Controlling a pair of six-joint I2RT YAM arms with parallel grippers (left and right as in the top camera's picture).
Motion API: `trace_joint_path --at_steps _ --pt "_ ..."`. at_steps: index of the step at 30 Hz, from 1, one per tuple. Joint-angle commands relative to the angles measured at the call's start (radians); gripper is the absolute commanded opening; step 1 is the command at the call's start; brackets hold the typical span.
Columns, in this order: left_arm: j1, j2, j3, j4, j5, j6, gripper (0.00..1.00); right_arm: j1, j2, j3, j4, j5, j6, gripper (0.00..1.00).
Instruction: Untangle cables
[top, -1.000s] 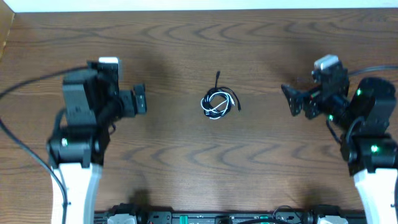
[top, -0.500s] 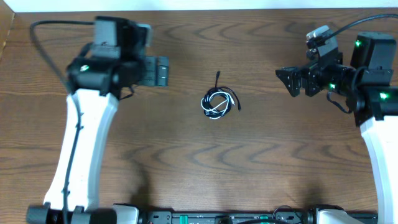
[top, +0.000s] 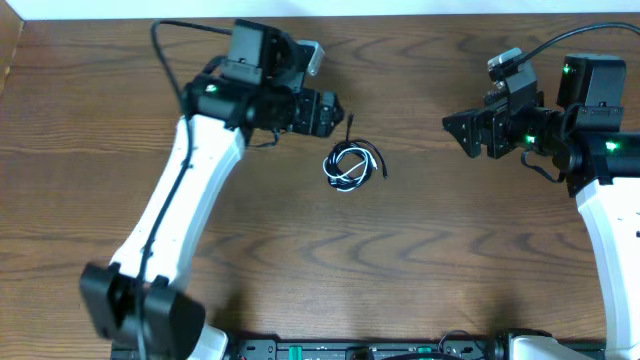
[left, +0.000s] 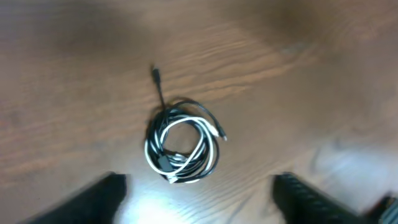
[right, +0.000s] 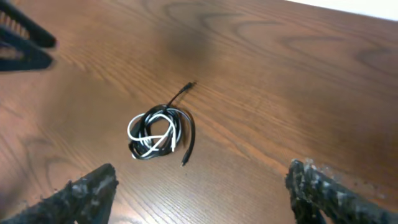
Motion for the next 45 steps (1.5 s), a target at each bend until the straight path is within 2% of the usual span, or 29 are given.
trace_joint_path --at_steps 1,5,17,20,23,33,38,45 --pt "-0.002 0.103 0.014 -0.006 -0.142 -0.174 0.49 0.009 0.026 0.019 -0.005 0.063 0.063 0.81" --pt "-0.003 0.191 0.014 -0.006 -0.148 -0.2 0.43 0.01 0.043 0.019 -0.016 0.065 0.069 0.83" --pt "-0.051 0.359 0.014 0.008 -0.149 -0.2 0.41 0.016 0.054 0.019 -0.037 0.066 0.074 0.83" --pt "-0.053 0.389 0.014 0.014 -0.148 -0.2 0.24 0.016 0.054 0.019 -0.037 0.066 0.074 0.82" --pt "-0.054 0.406 0.013 0.013 -0.148 -0.2 0.22 0.016 0.055 0.019 -0.038 0.066 0.074 0.83" --pt "-0.089 0.41 0.004 0.033 -0.149 -0.162 0.22 0.016 0.057 0.019 -0.038 0.065 0.079 0.84" --pt "-0.095 0.41 -0.026 0.054 -0.218 -0.161 0.22 0.016 0.057 0.019 -0.042 0.065 0.086 0.85" --pt "-0.097 0.41 -0.053 0.092 -0.222 -0.161 0.22 0.016 0.057 0.019 -0.064 0.065 0.085 0.85"
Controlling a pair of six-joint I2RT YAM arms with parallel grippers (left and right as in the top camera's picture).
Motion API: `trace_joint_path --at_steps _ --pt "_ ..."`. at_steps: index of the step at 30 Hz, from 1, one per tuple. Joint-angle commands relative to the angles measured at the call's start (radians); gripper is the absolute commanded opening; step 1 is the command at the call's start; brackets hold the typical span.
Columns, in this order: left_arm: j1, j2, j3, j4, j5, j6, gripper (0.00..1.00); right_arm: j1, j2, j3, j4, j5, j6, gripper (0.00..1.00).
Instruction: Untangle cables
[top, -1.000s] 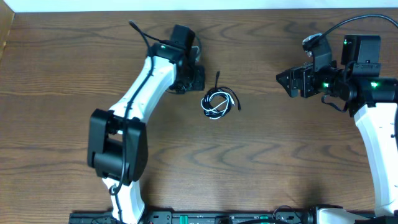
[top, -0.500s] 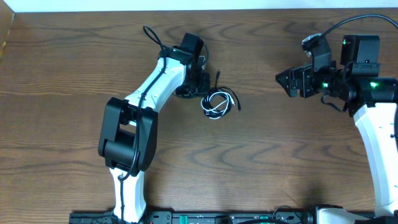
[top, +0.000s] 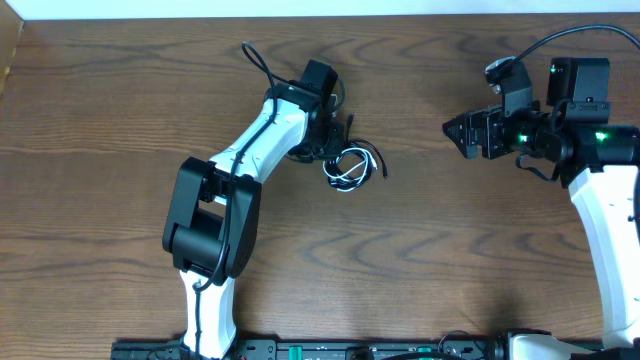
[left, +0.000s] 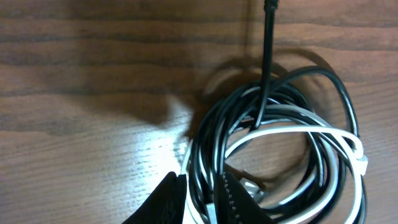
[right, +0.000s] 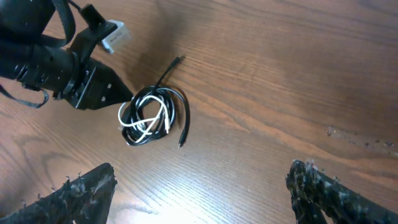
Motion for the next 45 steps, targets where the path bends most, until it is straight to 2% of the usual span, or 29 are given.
trace_joint_path --at_steps 1,31,33,36,40,45 --pt "-0.002 0.012 -0.018 0.021 -0.025 0.013 0.22 0.005 0.006 0.019 -0.005 -0.003 0.011 0.85" --pt "-0.019 0.036 -0.061 0.095 -0.021 0.016 0.22 0.005 0.006 0.019 -0.012 -0.004 0.012 0.86" --pt "-0.019 0.048 -0.061 0.103 -0.017 0.016 0.19 0.005 0.006 0.019 -0.012 -0.004 0.012 0.86" --pt "-0.019 0.053 -0.061 0.107 -0.018 0.016 0.08 0.005 0.006 0.019 -0.012 -0.004 0.012 0.86" --pt "-0.019 0.046 -0.056 0.103 -0.017 0.016 0.07 0.006 0.006 0.019 -0.007 -0.008 0.039 0.86" --pt "-0.019 -0.05 -0.016 0.064 -0.015 0.014 0.08 0.054 0.008 0.019 0.031 -0.007 0.063 0.86"
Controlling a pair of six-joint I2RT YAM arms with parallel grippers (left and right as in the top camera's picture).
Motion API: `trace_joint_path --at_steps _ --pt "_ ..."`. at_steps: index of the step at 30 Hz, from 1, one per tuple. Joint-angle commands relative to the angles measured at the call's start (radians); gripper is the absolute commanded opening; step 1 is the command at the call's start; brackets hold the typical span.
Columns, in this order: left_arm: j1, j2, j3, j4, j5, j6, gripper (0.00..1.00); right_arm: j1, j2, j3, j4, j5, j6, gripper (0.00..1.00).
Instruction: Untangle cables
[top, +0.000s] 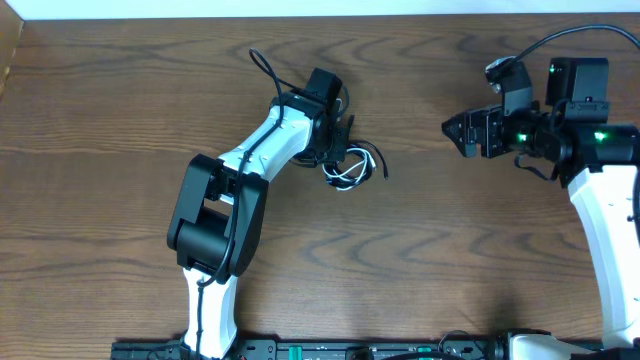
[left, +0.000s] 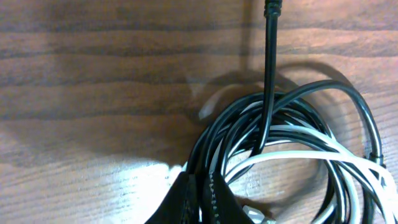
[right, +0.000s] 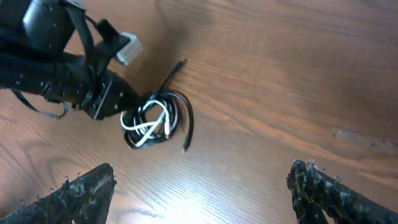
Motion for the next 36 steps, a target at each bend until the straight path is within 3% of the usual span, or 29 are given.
trace_joint_path --at_steps 1,10,16,26,36 --pt "-0.002 -0.095 0.034 -0.024 0.002 0.006 0.07 0.055 0.008 0.019 0.025 -0.006 0.039 0.86" --pt "-0.001 -0.379 0.034 -0.029 0.154 -0.044 0.07 0.12 0.045 0.019 0.14 -0.007 0.203 0.85" --pt "-0.001 -0.487 0.035 -0.03 0.168 -0.047 0.07 0.119 0.11 0.019 0.169 -0.06 0.255 0.85" --pt "-0.001 -0.515 0.034 -0.005 0.174 -0.046 0.07 0.119 0.157 0.019 0.21 -0.154 0.254 0.84" --pt "-0.001 -0.459 0.031 -0.026 0.063 -0.047 0.11 0.119 0.158 0.019 0.172 0.021 0.29 0.83"
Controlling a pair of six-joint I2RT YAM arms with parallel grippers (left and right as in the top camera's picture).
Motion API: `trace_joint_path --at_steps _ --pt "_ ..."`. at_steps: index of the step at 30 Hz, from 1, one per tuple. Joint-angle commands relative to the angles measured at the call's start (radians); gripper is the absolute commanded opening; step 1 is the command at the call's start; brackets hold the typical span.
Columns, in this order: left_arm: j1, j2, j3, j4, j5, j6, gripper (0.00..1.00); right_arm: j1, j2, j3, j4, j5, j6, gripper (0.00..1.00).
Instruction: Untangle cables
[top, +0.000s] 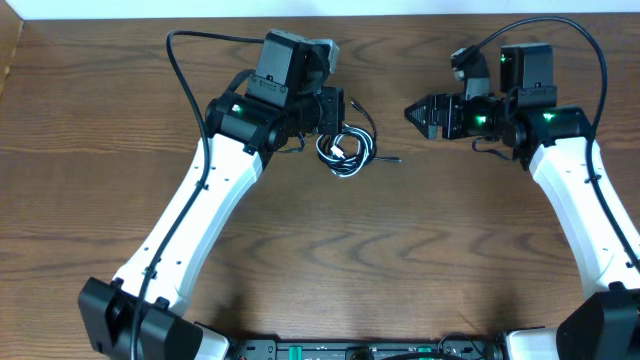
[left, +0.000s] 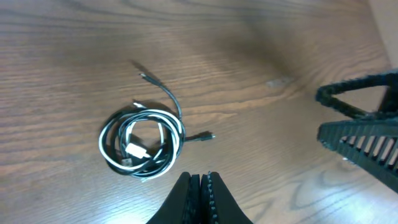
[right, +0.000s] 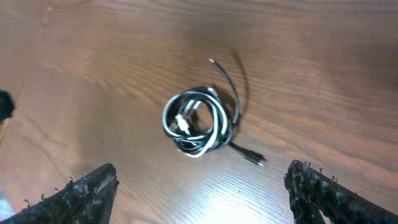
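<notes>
A small coil of black and white cables (top: 344, 151) lies on the wooden table (top: 300, 260). One black end (top: 397, 160) trails out to its right, and another points toward the back. In the left wrist view the coil (left: 142, 142) lies well below my left gripper (left: 199, 181), which is shut with nothing between its fingers. Overhead, that left gripper (top: 337, 108) hangs just behind the coil. My right gripper (top: 416, 113) is wide open to the coil's right. In the right wrist view the coil (right: 199, 122) shows between its spread fingers (right: 93, 193).
A light strip runs along the table's back edge (top: 400, 8). The arm bases stand at the front edge, and each arm trails a black lead behind it.
My left gripper, then shut low at the coil's left rim, is now raised above it, still shut and empty. The coil has shifted slightly. My right gripper has moved left, nearer the coil.
My left gripper was open, high behind the coil, with the right one open far to the right. Then the left was down at the coil's left rim, nearly shut on strands, then fully shut. Now it is up and empty, and the coil remains wound.
</notes>
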Motion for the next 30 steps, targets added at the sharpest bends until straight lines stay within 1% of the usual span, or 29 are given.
trace_joint_path --at_steps 1,2,3,5,7,13,14,16,19,21,25,28,30 --pt "0.0 0.053 0.008 -0.009 -0.034 -0.009 0.15 0.006 0.009 0.019 -0.018 0.095 0.033 0.83" --pt "0.0 0.071 0.007 -0.009 -0.036 -0.01 0.23 0.006 0.009 0.019 -0.022 0.106 0.033 0.83" --pt "0.0 0.094 0.006 -0.009 -0.036 -0.01 0.26 0.006 0.01 0.019 -0.031 0.119 0.034 0.82" --pt "0.0 0.137 0.006 -0.007 -0.037 -0.01 0.3 0.006 0.01 0.019 -0.045 0.143 0.04 0.82" --pt "0.0 0.18 0.006 -0.005 -0.045 -0.027 0.31 0.006 0.01 0.019 -0.06 0.16 0.04 0.83" --pt "0.0 0.295 0.006 -0.037 -0.059 -0.131 0.31 0.006 0.01 0.019 -0.084 0.166 0.04 0.83" --pt "0.0 0.328 0.006 -0.047 -0.059 -0.186 0.31 0.006 0.01 0.019 -0.085 0.172 0.04 0.83" --pt "0.0 0.362 0.006 -0.05 -0.059 -0.24 0.31 0.007 0.01 0.019 -0.091 0.189 0.04 0.83" --pt "-0.001 0.413 0.006 -0.05 -0.059 -0.315 0.21 0.007 0.011 0.019 -0.098 0.193 0.04 0.83" --pt "0.0 0.447 0.006 -0.05 -0.064 -0.346 0.2 0.007 0.013 0.019 -0.102 0.193 0.04 0.84" --pt "-0.001 0.491 0.006 -0.08 -0.162 -0.395 0.2 0.007 0.016 0.019 -0.114 0.193 0.04 0.84" --pt "0.0 0.502 0.006 -0.105 -0.233 -0.405 0.2 0.007 0.019 0.019 -0.117 0.193 0.04 0.84" --pt "-0.001 0.502 0.006 -0.109 -0.269 -0.405 0.24 0.007 0.022 0.019 -0.117 0.193 0.04 0.84"
